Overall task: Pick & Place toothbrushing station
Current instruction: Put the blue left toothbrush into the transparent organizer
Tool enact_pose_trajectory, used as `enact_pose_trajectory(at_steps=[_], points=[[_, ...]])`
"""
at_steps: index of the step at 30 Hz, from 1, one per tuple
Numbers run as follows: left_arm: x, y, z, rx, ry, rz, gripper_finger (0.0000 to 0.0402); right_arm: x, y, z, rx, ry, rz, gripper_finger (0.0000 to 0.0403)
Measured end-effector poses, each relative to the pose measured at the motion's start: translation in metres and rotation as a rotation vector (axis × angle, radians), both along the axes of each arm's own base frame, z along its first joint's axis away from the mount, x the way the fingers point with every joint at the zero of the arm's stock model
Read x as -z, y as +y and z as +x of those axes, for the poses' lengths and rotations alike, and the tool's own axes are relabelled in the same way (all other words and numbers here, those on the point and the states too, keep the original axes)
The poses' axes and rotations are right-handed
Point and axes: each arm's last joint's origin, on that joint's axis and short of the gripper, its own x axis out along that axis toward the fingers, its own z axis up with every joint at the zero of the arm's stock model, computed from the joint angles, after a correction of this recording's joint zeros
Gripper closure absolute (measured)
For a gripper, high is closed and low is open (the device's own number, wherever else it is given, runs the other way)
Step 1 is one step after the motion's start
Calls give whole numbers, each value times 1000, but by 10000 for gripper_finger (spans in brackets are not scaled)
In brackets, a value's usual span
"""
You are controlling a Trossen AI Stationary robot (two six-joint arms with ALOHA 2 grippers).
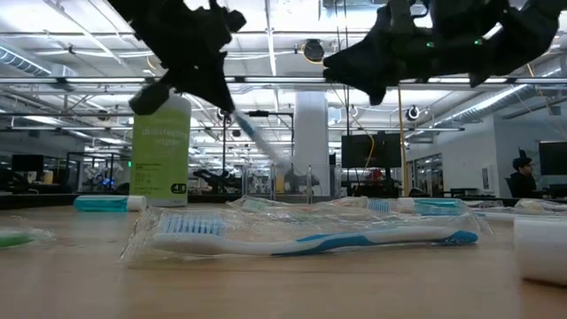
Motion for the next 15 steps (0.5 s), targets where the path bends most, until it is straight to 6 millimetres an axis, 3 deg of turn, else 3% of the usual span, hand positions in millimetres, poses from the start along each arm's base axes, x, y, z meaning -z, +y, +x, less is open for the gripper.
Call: enact_pose_trajectory(at_steps=[8,15], points=[[10,-5,21,123,9,125,395,20,-8,33,-103,90,165,226],[8,-12,22,158,3,157,398,37,-19,48,-62,143,218,196]])
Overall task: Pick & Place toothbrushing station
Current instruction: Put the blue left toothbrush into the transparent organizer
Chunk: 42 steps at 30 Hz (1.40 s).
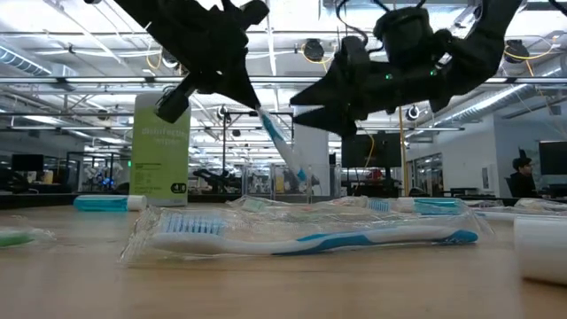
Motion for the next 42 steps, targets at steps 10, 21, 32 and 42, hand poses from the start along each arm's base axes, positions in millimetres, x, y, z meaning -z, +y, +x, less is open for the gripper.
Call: enact_pose_trajectory(at_steps=[10,21,32,42], points=[[-4,-2,4,28,-44,4,398,3,-1,8,-129,-51,126,190],[-15,-5,11,52,-156,-4,399,2,4,12,-150,-22,93,190],[-16,-2,13,35,-183,-18,396,1,4,12,-155,-35,58,207],[-17,7,15,-1,-216,-42,398,-1,5,12,-225,-55,56,289]])
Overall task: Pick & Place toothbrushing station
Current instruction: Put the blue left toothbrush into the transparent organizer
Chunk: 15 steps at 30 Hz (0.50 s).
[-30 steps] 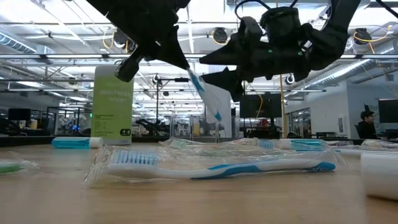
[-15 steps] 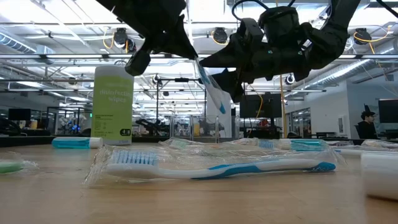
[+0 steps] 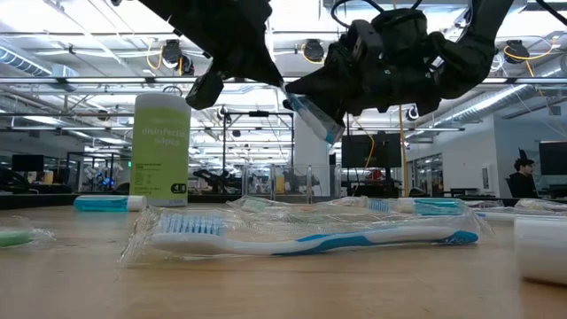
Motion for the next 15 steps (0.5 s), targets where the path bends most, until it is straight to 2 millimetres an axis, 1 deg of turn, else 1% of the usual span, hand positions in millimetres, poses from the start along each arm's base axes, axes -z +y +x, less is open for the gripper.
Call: enact_pose_trajectory(at_steps=[8,9,12,15], points=[[-2,0,2,14,-34,-37,394,0,-1,0,6,-4,-28,382],[-2,1,2,15,-36,-44,396,0,-1,0,8,-4,-29,388],[-1,0,2,18,-59,-92,399,1,-3,-1,8,1,-28,385],[-1,-1,2,3,-99,-162,385,2,-4,-1,6,17,-25,375]])
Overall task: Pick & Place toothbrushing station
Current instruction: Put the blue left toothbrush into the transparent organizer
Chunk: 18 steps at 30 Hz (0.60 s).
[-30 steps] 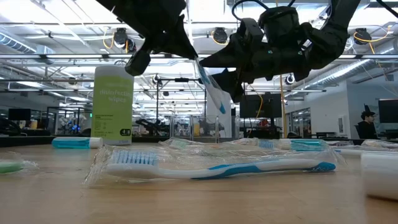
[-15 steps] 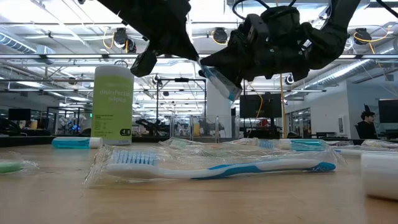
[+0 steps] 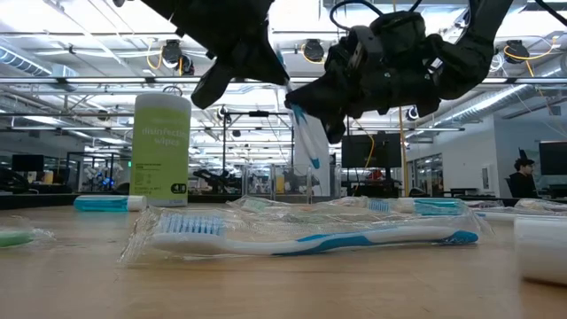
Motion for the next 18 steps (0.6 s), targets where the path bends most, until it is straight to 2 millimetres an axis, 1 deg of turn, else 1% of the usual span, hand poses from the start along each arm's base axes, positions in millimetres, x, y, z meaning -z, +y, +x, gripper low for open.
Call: enact_pose_trajectory(at_steps=[5,10,14,18], points=[[0,2,1,-63,-84,-125,346,1,-4,-1,9,2,-17,388],[-1,6,2,-111,-147,-207,310,1,-7,-1,20,3,-18,388],[-2,8,2,-137,-164,-211,285,0,-10,-2,31,2,-19,378],[-2,-1,0,-118,-164,-208,271,-2,-17,-4,21,-8,-21,383]])
